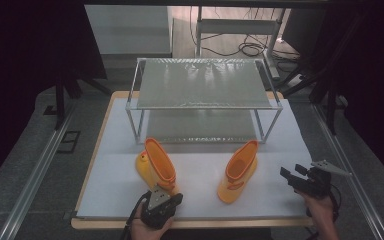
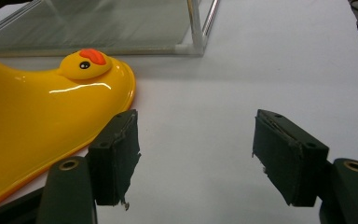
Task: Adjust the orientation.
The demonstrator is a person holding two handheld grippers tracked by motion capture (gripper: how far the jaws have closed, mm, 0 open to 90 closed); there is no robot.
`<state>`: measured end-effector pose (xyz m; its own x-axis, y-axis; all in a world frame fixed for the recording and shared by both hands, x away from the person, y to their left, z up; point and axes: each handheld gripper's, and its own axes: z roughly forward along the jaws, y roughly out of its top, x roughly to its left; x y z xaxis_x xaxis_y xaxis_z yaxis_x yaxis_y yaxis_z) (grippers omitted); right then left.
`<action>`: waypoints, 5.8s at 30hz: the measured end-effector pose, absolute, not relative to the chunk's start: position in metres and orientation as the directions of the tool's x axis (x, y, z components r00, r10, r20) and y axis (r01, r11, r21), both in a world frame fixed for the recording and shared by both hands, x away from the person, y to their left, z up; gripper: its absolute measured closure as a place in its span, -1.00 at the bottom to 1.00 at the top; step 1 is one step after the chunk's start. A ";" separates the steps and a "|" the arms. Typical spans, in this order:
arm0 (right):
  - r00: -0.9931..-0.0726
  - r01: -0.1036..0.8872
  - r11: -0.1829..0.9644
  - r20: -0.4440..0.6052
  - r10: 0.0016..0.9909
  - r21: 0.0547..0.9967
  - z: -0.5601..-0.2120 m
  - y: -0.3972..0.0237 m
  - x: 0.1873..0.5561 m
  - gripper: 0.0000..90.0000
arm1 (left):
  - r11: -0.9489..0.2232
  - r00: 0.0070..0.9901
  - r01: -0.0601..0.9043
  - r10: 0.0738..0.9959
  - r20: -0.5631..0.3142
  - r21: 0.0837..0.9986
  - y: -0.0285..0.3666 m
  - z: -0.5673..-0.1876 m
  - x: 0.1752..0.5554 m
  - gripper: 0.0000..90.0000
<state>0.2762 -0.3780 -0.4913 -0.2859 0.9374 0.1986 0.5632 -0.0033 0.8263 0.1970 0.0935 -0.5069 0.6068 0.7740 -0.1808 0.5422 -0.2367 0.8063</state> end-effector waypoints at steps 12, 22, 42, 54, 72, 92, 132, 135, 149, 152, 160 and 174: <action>-0.274 0.564 -0.014 0.203 0.940 0.826 -0.491 -0.382 0.275 -0.31 | -0.208 0.586 0.548 0.787 -0.194 0.810 0.129 -0.504 0.178 0.99; -0.282 0.575 -0.002 0.201 0.938 0.818 -0.494 -0.380 0.276 -0.31 | -0.130 0.525 0.573 0.816 -0.241 0.809 0.170 -0.506 0.171 0.99; -0.283 0.579 0.000 0.202 0.938 0.815 -0.495 -0.382 0.276 -0.30 | -0.105 0.518 0.600 0.807 -0.285 0.793 0.182 -0.504 0.174 0.86; -0.281 0.579 -0.005 0.205 0.938 0.816 -0.494 -0.386 0.276 -0.30 | -0.194 0.636 0.580 0.714 -0.292 0.791 0.139 -0.494 0.197 0.49; -0.289 0.583 0.005 0.202 0.936 0.812 -0.496 -0.388 0.274 -0.31 | -0.338 0.721 0.597 0.624 -0.302 0.728 0.111 -0.471 0.221 0.14; -0.293 0.586 0.010 0.201 0.935 0.810 -0.497 -0.389 0.275 -0.31 | -0.448 0.769 0.606 0.542 -0.339 0.658 0.085 -0.437 0.246 0.11; -0.291 0.590 0.005 0.206 0.934 0.808 -0.496 -0.392 0.275 -0.32 | -0.463 0.782 0.622 0.407 -0.472 0.632 0.025 -0.350 0.300 0.12; -0.291 0.589 0.006 0.205 0.934 0.808 -0.496 -0.392 0.275 -0.32 | -0.465 0.779 0.627 0.403 -0.481 0.625 0.022 -0.348 0.305 0.12; -0.292 0.589 0.004 0.208 0.934 0.808 -0.497 -0.392 0.276 -0.32 | -0.481 0.761 0.649 0.402 -0.510 0.590 0.009 -0.345 0.323 0.13; -0.291 0.592 0.003 0.211 0.933 0.806 -0.497 -0.392 0.276 -0.32 | -0.488 0.760 0.650 0.407 -0.507 0.583 0.005 -0.344 0.326 0.13; -0.290 0.595 0.004 0.210 0.934 0.804 -0.498 -0.392 0.276 -0.32 | -0.521 0.762 0.647 0.417 -0.495 0.557 -0.015 -0.340 0.337 0.11; -0.283 0.597 -0.005 0.217 0.934 0.802 -0.498 -0.394 0.276 -0.32 | -0.580 0.759 0.650 0.466 -0.455 0.491 -0.047 -0.347 0.355 0.13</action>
<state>0.2761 -0.3944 -0.4981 -0.2831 0.9343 0.2165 0.5969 -0.0051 0.8023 0.3547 -0.0465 -0.3471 0.7589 0.4661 -0.4548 0.6503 -0.5798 0.4908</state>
